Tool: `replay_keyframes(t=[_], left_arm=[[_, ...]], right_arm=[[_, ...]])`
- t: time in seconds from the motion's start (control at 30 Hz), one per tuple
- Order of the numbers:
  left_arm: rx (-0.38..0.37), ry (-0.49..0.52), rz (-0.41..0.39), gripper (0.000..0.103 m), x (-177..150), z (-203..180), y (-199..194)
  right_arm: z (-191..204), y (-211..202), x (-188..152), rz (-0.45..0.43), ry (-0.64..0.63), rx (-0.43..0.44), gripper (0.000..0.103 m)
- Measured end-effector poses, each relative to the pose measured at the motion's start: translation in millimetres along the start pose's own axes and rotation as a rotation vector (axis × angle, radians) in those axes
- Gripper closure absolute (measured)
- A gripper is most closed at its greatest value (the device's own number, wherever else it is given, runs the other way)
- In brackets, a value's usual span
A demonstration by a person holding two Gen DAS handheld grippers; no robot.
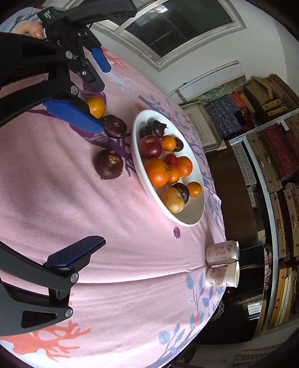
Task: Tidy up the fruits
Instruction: 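Move both open tools back toward the remaining fruit, then grasp a yellow-orange tomato with the left tool while the right tool grasps a passion fruit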
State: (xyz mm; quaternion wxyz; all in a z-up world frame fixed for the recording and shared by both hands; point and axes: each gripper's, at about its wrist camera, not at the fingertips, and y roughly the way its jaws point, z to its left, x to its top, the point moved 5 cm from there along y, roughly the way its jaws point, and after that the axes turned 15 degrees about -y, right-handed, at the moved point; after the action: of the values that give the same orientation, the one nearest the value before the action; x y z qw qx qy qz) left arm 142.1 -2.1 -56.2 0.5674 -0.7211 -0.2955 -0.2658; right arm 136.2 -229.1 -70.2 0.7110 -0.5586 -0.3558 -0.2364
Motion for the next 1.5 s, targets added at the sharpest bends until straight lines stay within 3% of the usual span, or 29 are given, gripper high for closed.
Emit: replay_keyframes(t=[0.17,0.4,0.53,0.6,0.7,0.8,1.0,1.1,1.13,1.27,1.37,1.5], left_arm=[[-0.003,0.024,0.025,0.007,-4,-5,5],[-0.03,0.002,0.105,0.007,-7,-6,20],[-0.039,-0.06,0.14,0.004,-3,7,28],[-0.018,-0.104,0.113,0.004,4,22,24],[0.127,-0.157,0.027,0.005,13,48,11],[0.068,-0.206,0.016,0.005,14,55,2],[0.111,-0.027,0.055,0.005,1,27,13],[0.103,-0.037,0.047,0.005,2,29,10],[0.1,-0.048,0.052,0.007,1,32,10],[0.08,-0.096,0.091,0.033,0,41,14],[0.069,-0.124,0.097,0.037,2,46,15],[0.104,-0.12,0.047,0.037,13,51,17]], right_arm=[[-8,1,-4,0.013,0.031,-0.03,0.01],[-25,9,-11,0.054,0.175,0.033,0.01],[-27,12,-13,0.065,0.187,0.038,0.01],[-26,12,-12,0.066,0.183,0.038,0.01],[-27,10,-12,0.059,0.188,0.039,0.01],[-27,9,-11,0.057,0.191,0.046,0.01],[-25,8,-10,0.05,0.182,0.049,0.01],[-26,8,-10,0.049,0.183,0.045,0.01],[-25,8,-10,0.05,0.182,0.045,0.01],[-24,9,-10,0.054,0.175,0.046,0.01],[-24,10,-10,0.058,0.172,0.048,0.01],[-19,13,-11,0.067,0.153,0.049,0.01]])
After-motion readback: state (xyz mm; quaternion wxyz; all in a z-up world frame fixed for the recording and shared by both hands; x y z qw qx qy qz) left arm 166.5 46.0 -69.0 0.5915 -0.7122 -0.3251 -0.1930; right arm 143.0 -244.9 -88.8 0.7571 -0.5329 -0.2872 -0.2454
